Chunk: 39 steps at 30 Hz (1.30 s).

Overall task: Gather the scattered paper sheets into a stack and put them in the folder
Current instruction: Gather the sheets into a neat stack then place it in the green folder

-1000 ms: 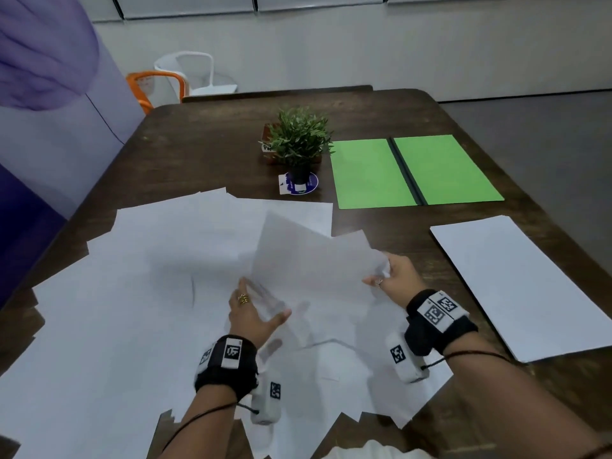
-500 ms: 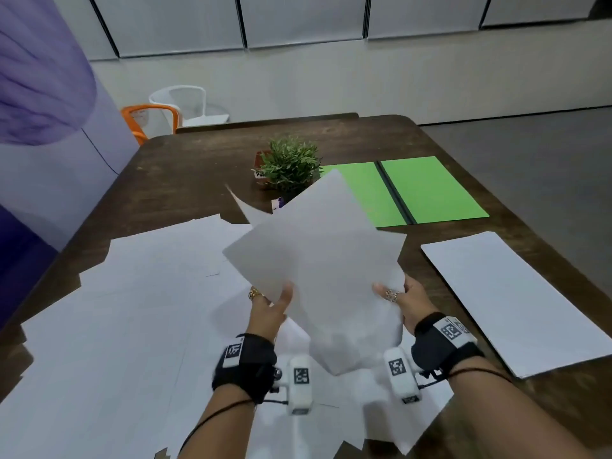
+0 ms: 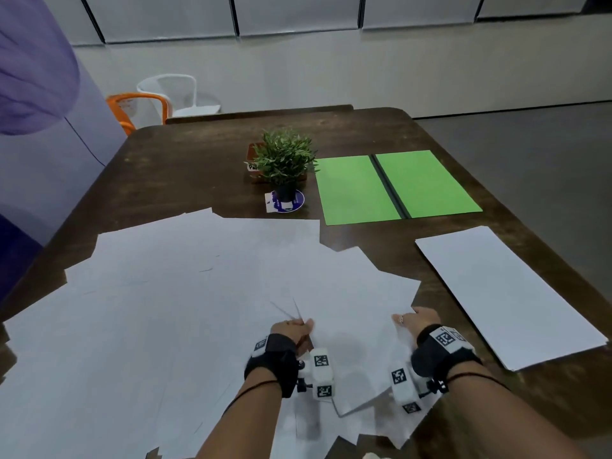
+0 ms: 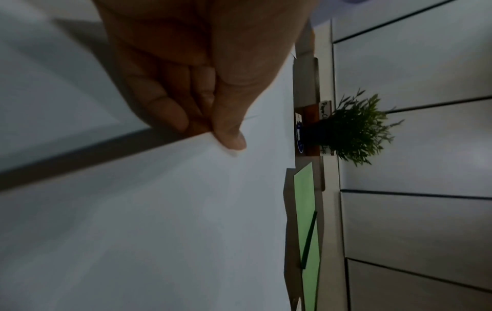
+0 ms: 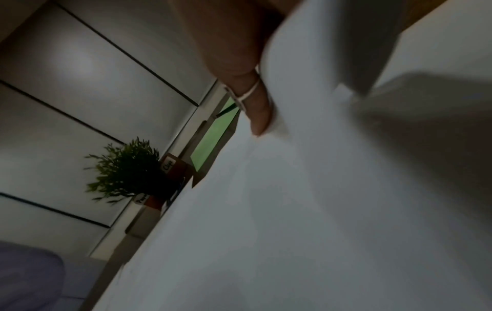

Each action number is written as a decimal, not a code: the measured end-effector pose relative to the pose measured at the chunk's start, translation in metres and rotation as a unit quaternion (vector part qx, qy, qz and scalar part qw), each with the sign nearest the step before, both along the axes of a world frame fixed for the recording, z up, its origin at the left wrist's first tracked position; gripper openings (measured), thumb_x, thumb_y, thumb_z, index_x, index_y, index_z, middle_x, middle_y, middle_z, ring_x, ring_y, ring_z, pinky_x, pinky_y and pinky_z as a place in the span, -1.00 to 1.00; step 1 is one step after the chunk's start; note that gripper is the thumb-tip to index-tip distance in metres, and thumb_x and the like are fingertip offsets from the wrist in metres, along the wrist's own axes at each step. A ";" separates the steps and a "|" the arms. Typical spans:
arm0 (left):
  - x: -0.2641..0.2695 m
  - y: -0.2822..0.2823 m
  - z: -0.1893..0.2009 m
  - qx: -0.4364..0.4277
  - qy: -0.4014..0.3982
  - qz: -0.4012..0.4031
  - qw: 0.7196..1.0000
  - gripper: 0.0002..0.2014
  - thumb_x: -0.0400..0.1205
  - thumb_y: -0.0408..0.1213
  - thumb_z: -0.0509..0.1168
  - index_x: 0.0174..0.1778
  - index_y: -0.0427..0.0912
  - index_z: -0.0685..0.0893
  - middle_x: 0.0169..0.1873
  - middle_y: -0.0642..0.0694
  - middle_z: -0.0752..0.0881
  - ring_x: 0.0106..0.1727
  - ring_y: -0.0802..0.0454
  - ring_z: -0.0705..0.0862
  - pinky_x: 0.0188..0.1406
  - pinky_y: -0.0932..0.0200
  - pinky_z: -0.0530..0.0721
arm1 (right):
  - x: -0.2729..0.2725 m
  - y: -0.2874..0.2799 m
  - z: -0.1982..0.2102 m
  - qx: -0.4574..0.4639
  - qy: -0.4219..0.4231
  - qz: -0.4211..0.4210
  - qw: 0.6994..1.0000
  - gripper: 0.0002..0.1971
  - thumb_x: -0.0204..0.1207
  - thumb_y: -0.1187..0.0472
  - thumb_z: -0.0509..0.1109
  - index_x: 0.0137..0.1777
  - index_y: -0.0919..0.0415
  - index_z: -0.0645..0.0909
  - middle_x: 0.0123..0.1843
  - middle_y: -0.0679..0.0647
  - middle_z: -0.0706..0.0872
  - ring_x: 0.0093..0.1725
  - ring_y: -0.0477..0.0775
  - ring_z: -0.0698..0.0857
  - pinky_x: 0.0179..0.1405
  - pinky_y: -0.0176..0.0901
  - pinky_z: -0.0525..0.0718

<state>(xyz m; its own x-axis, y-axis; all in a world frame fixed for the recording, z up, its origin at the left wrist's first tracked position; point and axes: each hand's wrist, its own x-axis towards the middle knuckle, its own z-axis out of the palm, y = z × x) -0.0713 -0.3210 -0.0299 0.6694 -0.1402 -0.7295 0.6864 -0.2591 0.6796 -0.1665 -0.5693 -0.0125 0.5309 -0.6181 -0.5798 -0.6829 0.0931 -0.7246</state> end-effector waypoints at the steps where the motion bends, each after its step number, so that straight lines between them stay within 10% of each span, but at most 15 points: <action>1: 0.001 -0.001 -0.003 0.005 -0.010 -0.001 1.000 -0.75 0.59 -0.27 0.40 -0.37 -0.21 0.53 -0.77 -0.12 0.55 -0.72 0.01 0.45 -0.62 0.29 0.39 | -0.002 0.000 -0.001 0.006 0.013 0.004 1.000 -0.76 0.32 0.23 0.60 -0.08 0.33 0.72 -0.12 0.20 0.78 -0.06 0.24 0.76 0.16 0.09 0.69; 9: 0.006 0.005 0.001 0.093 -0.013 -0.114 0.989 -0.33 0.65 -0.02 0.28 -0.85 -0.13 0.48 -0.82 -0.01 0.48 -0.72 0.08 0.44 -0.61 0.30 0.37 | 0.010 -0.040 -0.033 0.086 -0.043 -0.033 0.995 -0.51 0.19 -0.13 0.61 0.03 0.16 0.73 0.01 0.18 0.80 0.00 0.25 0.76 0.21 0.17 0.66; 15: 0.008 0.016 0.007 0.161 -0.073 -0.098 0.979 -0.56 0.52 0.10 0.39 -0.40 -0.24 0.55 -0.72 -0.02 0.59 -0.72 0.14 0.55 -0.68 0.43 0.44 | 0.004 -0.010 0.011 0.020 -0.037 0.014 0.999 -0.91 0.45 0.34 0.49 -0.26 0.31 0.67 -0.55 -0.01 0.60 -0.50 -0.02 0.51 -0.55 -0.27 0.45; 19: 0.004 0.012 0.005 0.165 -0.123 0.003 0.979 -0.65 0.54 -0.08 0.41 0.09 -0.28 0.63 -0.13 -0.14 0.64 -0.19 -0.05 0.57 -0.16 0.27 0.48 | -0.003 0.007 0.005 0.089 -0.034 -0.006 0.995 -0.85 0.43 0.56 0.42 -0.12 0.34 0.61 -0.25 0.18 0.68 -0.29 0.13 0.65 -0.54 -0.26 0.66; 26: -0.002 -0.017 0.020 0.210 -0.126 -0.029 0.969 -0.60 0.60 -0.13 0.29 0.28 -0.31 0.57 0.28 -0.30 0.57 0.21 -0.27 0.62 0.19 0.08 0.57 | -0.020 0.025 -0.012 0.003 0.012 -0.032 0.999 -0.64 0.33 0.59 0.36 0.10 0.33 0.51 -0.08 0.29 0.64 -0.18 0.25 0.64 -0.45 -0.14 0.54; 31: 0.007 -0.023 0.022 0.162 -0.082 -0.057 0.982 -0.80 0.64 -0.27 0.29 0.13 -0.25 0.56 0.10 -0.21 0.47 -0.01 -0.09 0.57 -0.31 0.44 0.54 | -0.036 0.018 -0.009 -0.013 -0.031 -0.058 0.998 -0.65 0.42 0.57 0.38 0.22 0.46 0.58 0.03 0.28 0.69 -0.06 0.18 0.61 -0.13 -0.12 0.59; 35: 0.009 -0.019 0.026 0.112 -0.070 -0.022 0.991 -0.20 0.51 -0.07 0.46 0.51 -0.45 0.28 0.44 -0.24 0.43 0.36 -0.17 0.53 0.04 0.17 0.50 | -0.044 0.013 -0.002 0.014 -0.108 -0.082 0.991 -0.68 0.47 0.56 0.37 0.22 0.41 0.58 -0.02 0.21 0.70 -0.13 0.15 0.65 -0.13 -0.13 0.63; 39: 0.012 -0.018 0.036 -0.011 -0.166 -0.001 0.986 -0.53 0.50 -0.31 0.48 0.28 -0.42 0.57 0.19 -0.28 0.68 0.04 -0.09 0.66 0.01 0.14 0.58 | -0.049 0.009 0.003 0.060 -0.154 -0.095 0.982 -0.86 0.44 0.53 0.43 -0.22 0.36 0.53 -0.30 0.17 0.66 -0.31 0.12 0.65 -0.28 -0.11 0.72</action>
